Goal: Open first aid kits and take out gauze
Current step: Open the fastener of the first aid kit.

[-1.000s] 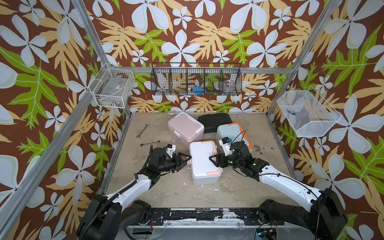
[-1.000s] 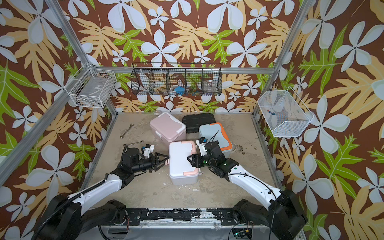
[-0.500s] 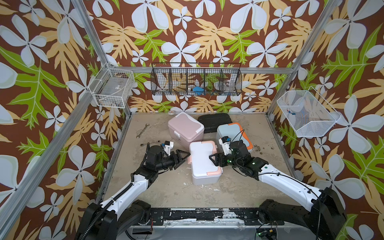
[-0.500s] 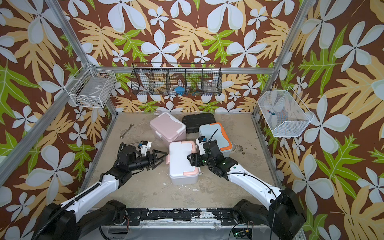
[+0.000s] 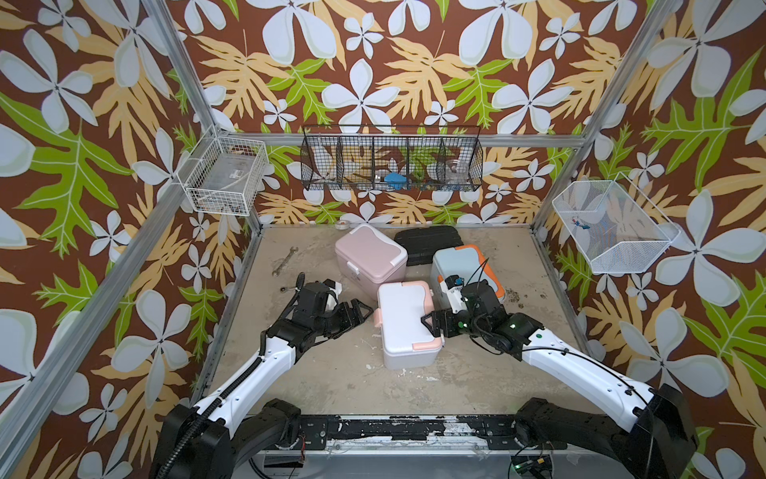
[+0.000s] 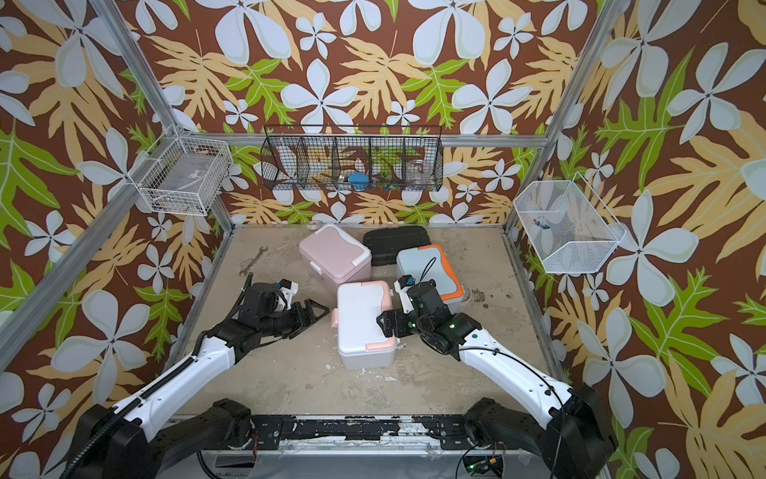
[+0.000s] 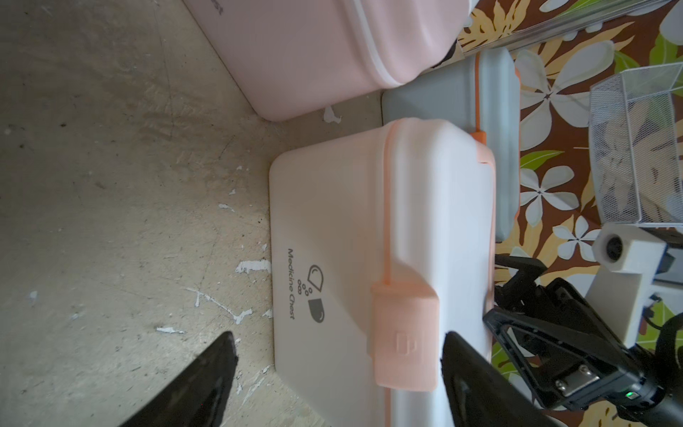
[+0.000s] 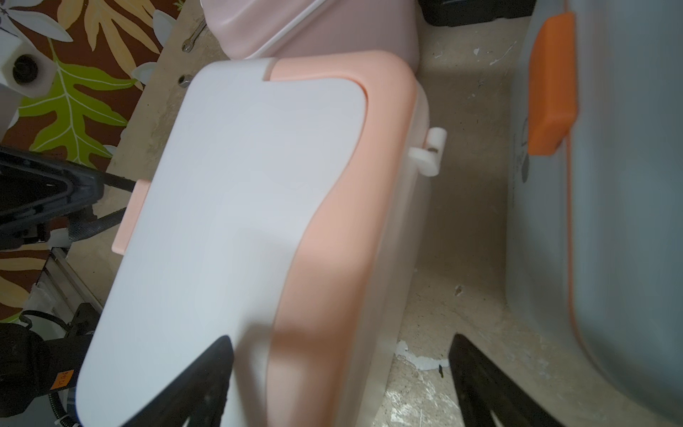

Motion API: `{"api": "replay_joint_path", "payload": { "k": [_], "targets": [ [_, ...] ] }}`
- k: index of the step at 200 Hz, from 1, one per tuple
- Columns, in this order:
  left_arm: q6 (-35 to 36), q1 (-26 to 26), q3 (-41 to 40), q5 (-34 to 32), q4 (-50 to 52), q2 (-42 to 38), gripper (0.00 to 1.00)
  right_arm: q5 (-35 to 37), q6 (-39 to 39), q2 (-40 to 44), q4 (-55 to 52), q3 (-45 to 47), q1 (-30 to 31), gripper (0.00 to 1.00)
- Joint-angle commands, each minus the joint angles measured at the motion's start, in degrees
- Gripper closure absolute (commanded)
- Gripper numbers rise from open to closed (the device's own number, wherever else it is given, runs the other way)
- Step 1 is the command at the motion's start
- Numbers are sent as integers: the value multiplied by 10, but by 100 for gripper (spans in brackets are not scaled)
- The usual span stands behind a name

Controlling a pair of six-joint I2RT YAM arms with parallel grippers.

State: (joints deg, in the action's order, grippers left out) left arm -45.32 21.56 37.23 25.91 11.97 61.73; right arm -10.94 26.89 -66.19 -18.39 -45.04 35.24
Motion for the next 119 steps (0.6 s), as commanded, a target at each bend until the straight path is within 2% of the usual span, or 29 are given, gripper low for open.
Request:
{"api": "replay_joint_path", "payload": {
  "k": [1, 51, 76, 119],
  "targets": [
    [17, 12, 11, -15, 13, 2, 12, 20, -16, -9, -77, 10, 1, 8],
    [14, 43, 41, -39, 16, 11, 12, 14, -17, -16, -68, 12, 1, 7],
    [30, 55, 55, -72, 40, 30, 12, 14, -18, -18, -68, 12, 1, 6],
    [49, 62, 60, -91, 58, 52, 15, 16, -20, -20, -66, 16, 1, 6]
  ]
}}
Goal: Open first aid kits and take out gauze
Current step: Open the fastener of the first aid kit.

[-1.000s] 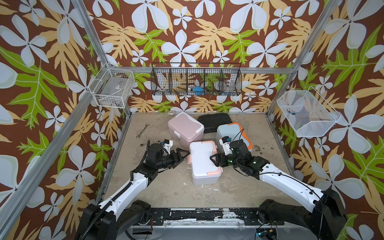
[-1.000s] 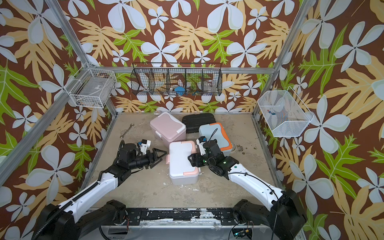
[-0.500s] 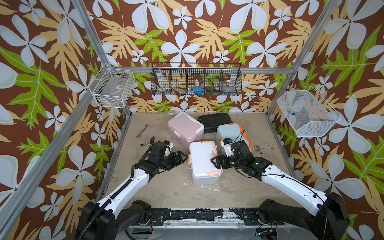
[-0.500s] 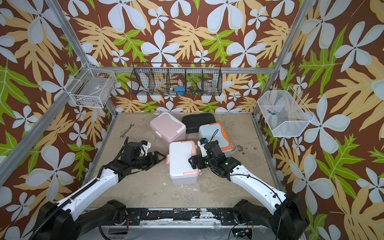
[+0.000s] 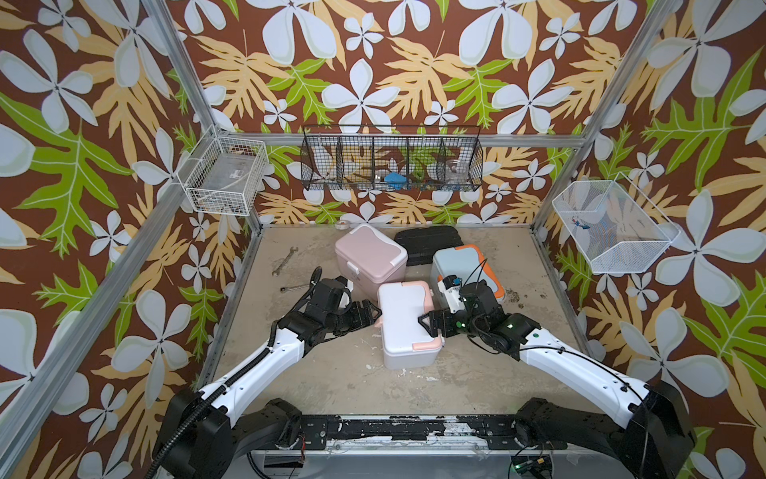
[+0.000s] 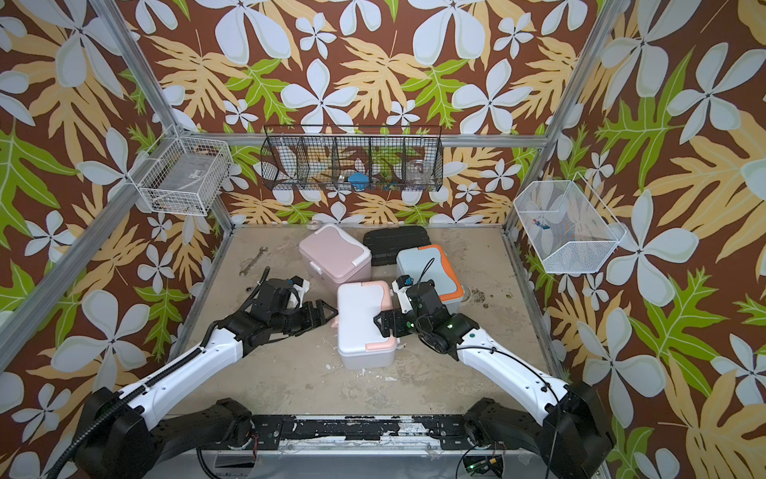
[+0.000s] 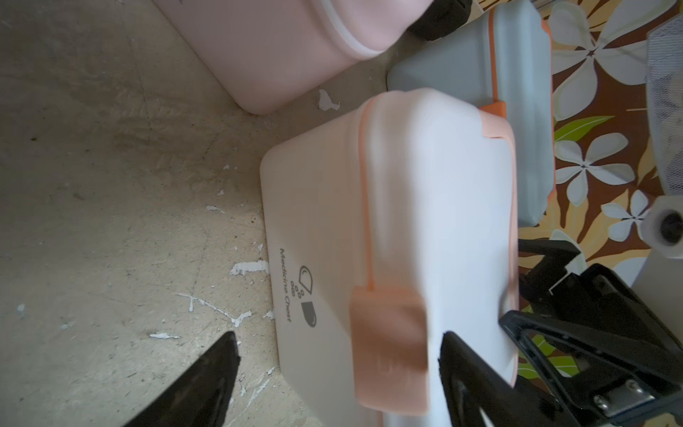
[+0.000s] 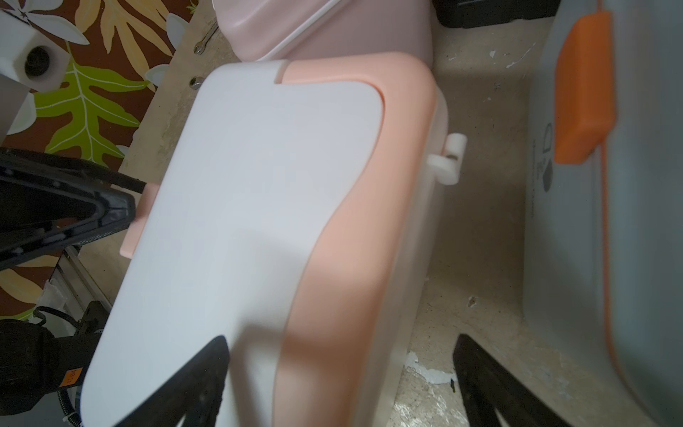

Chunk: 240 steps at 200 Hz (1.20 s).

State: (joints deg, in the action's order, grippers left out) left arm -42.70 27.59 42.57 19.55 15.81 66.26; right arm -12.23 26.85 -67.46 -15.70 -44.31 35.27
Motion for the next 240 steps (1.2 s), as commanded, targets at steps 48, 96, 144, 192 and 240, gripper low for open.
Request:
{"api": "replay_joint_path", "payload": {
  "k": [48, 96, 144, 192, 240],
  "targets": [
    [33, 2, 3, -57, 46, 3, 22, 29, -19, -6, -90, 16, 1, 6],
    [27, 1, -15, -90, 60, -9, 25, 31, -19, -3, -91, 18, 0, 6],
    [20, 2, 14, -76, 79, -37, 26, 27, -19, 6, -100, 4, 1, 6],
    [-6, 4, 79, 1, 75, -57, 20, 8, -16, 41, -93, -17, 1, 8],
    [-50, 4, 61, 97, -5, -27, 16, -40, -15, 50, -70, -28, 1, 34]
  ]
}}
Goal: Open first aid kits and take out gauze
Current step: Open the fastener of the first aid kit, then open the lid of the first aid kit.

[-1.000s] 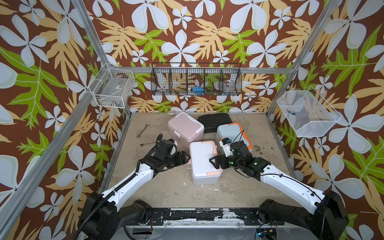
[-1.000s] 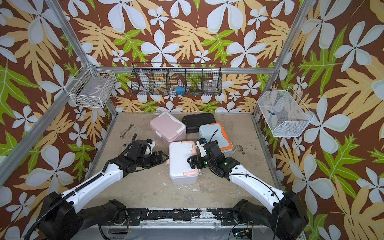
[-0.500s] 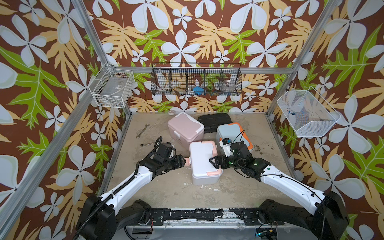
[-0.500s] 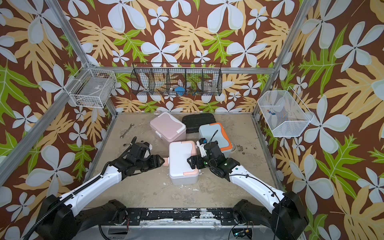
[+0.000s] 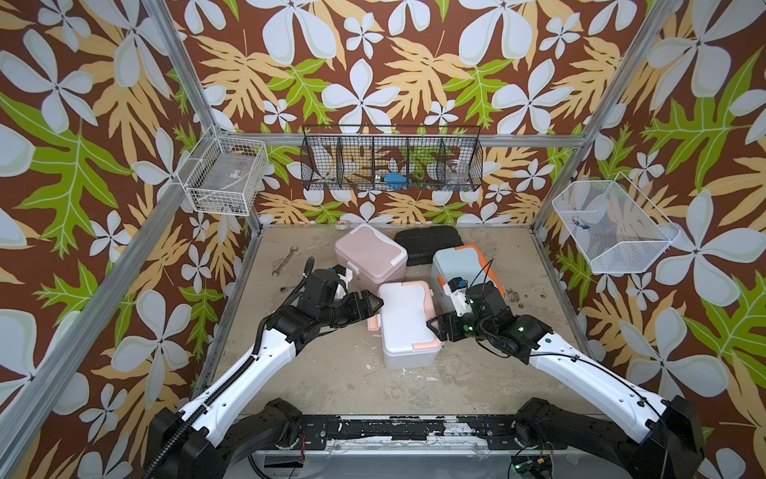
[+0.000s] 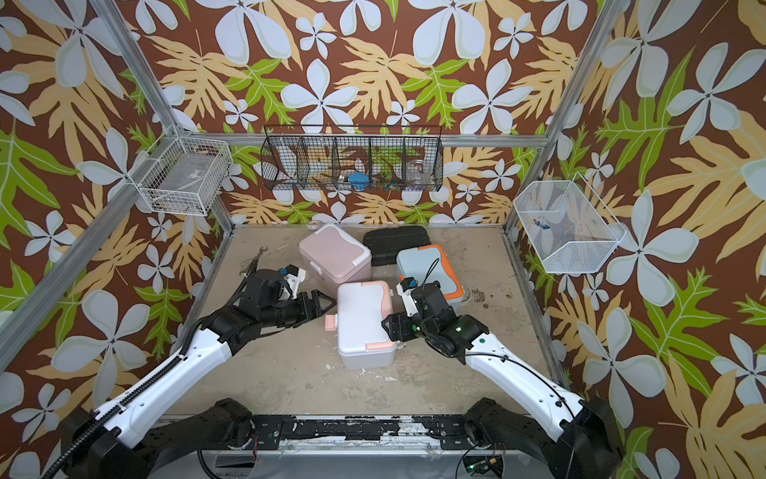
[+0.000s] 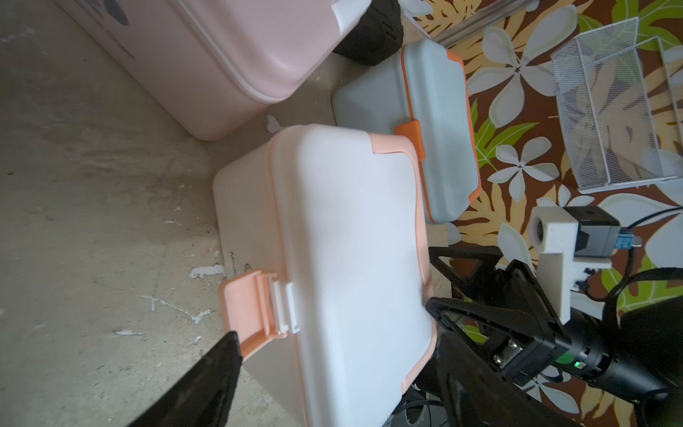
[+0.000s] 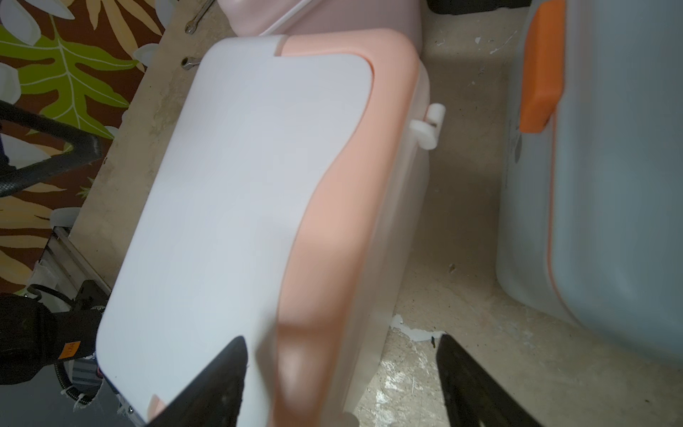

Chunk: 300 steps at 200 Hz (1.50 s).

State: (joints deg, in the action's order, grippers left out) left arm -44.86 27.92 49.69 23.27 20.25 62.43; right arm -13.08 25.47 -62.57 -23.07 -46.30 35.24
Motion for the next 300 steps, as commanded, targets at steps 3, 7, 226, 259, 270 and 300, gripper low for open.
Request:
{"api": "replay_joint_path", "payload": {
  "k": [3, 7, 226, 259, 270, 300],
  "targets": [
    [-31, 0, -12, 62, -53, 13, 16, -34, -1, 1, 5, -9, 1, 36],
    [-33, 0, -14, 64, -58, 14, 16, -38, -1, 1, 6, -9, 0, 38],
    [-54, 0, -60, 101, -142, 73, 22, -90, 10, -19, 43, 8, 0, 49],
    [-81, 1, -64, 133, -179, 63, 22, -106, 15, -22, 51, 7, 1, 48],
    [-93, 1, -64, 143, -192, 56, 22, -112, 17, -22, 54, 6, 1, 47],
    [-114, 0, -51, 159, -210, 39, 21, -102, 19, -17, 49, 1, 1, 41]
  ]
}}
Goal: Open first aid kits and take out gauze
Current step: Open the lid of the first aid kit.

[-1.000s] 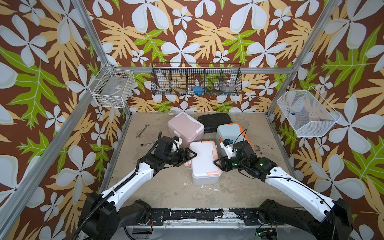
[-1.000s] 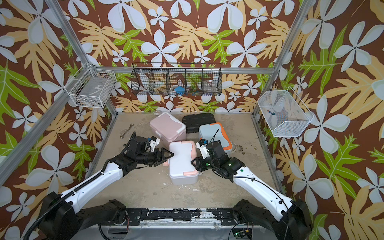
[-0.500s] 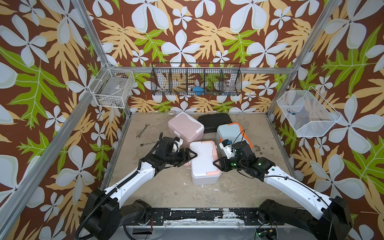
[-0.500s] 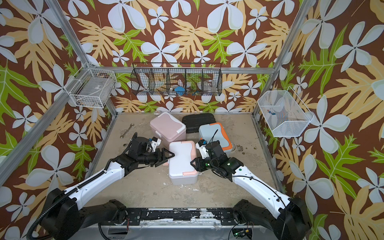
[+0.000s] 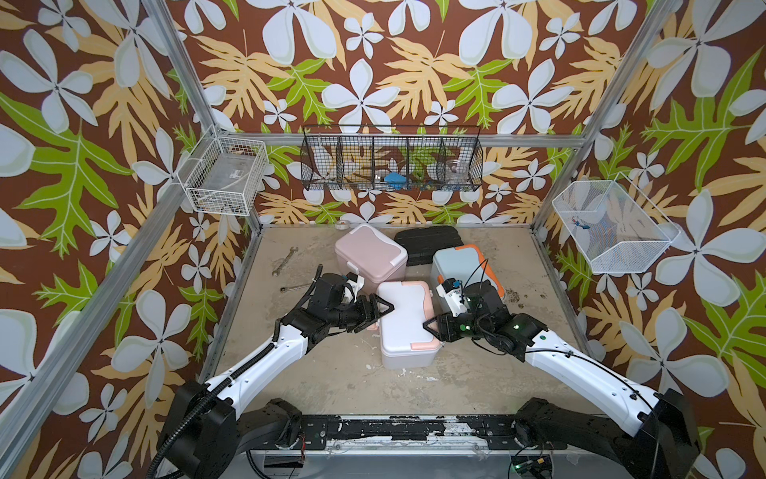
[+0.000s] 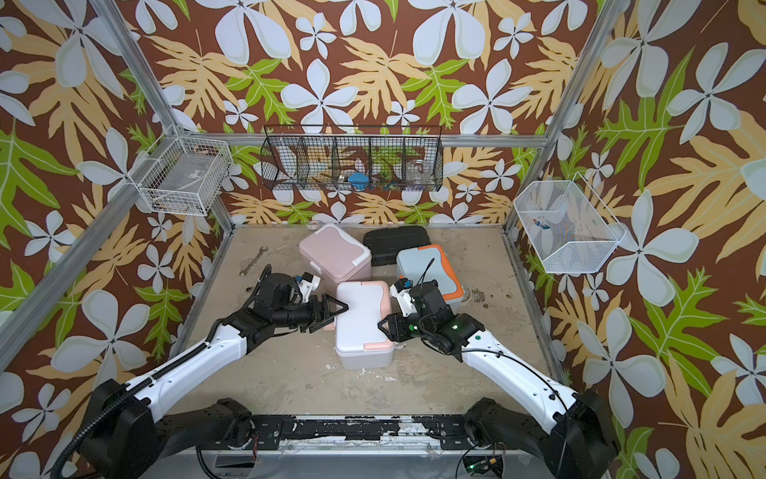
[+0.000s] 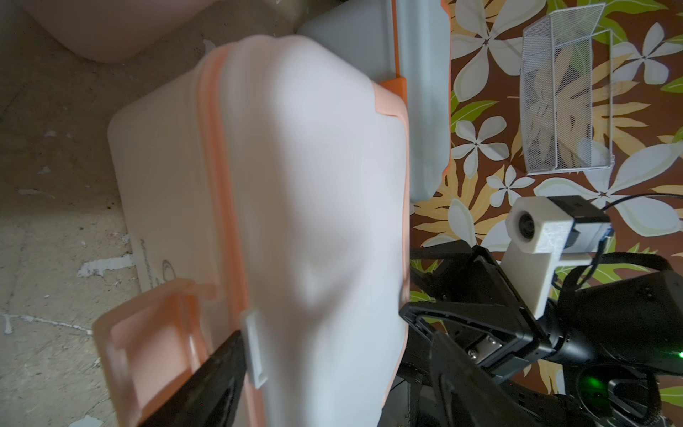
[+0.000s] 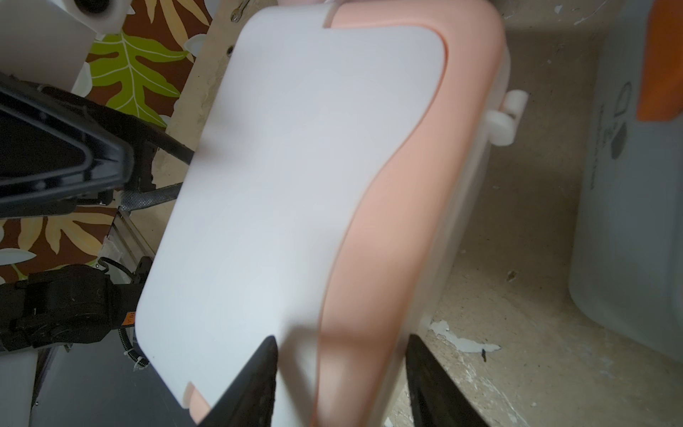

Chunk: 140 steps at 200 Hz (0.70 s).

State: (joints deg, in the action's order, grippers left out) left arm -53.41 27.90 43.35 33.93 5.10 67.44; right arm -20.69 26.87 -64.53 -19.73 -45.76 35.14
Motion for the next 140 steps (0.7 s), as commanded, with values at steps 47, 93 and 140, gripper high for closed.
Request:
{"api": "replay_joint_path", "payload": {
  "k": [47, 93, 140],
  "targets": [
    [-42, 1, 36, 68, -62, -20, 21, 32, 9, 34, -14, -24, 2, 16],
    [-55, 9, 64, 79, -80, -2, 21, 51, 7, 66, -35, -43, 2, 4],
    [-58, 45, 134, 64, -81, 37, 21, 75, 0, 112, -65, -75, 1, 2]
  ]
}}
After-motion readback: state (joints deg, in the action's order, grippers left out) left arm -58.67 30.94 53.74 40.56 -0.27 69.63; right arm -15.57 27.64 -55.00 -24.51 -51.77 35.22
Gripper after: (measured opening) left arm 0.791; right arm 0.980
